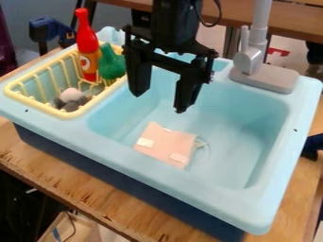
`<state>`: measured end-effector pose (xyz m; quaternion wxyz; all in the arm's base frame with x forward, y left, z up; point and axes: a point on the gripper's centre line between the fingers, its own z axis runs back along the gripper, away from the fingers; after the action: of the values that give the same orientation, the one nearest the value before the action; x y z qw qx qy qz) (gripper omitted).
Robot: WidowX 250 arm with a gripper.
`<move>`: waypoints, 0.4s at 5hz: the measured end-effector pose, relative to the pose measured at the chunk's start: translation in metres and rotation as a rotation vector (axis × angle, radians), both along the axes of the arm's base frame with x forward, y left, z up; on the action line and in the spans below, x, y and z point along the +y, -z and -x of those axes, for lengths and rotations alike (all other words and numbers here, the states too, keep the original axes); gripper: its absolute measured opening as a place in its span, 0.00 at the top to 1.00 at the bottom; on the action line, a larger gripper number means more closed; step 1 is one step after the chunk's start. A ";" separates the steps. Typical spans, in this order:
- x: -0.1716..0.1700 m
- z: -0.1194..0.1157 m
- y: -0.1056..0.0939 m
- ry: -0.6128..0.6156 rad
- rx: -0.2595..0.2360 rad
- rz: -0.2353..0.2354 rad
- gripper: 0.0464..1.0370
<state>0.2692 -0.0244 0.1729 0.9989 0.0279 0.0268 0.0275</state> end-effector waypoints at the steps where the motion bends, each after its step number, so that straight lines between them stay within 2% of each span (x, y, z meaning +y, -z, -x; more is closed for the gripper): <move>1: 0.000 0.001 0.009 0.000 0.032 -0.002 0.04; 2: 0.001 -0.001 0.032 0.031 0.013 -0.005 0.04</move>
<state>0.2699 -0.0236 0.1414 0.9989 0.0309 0.0329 0.0118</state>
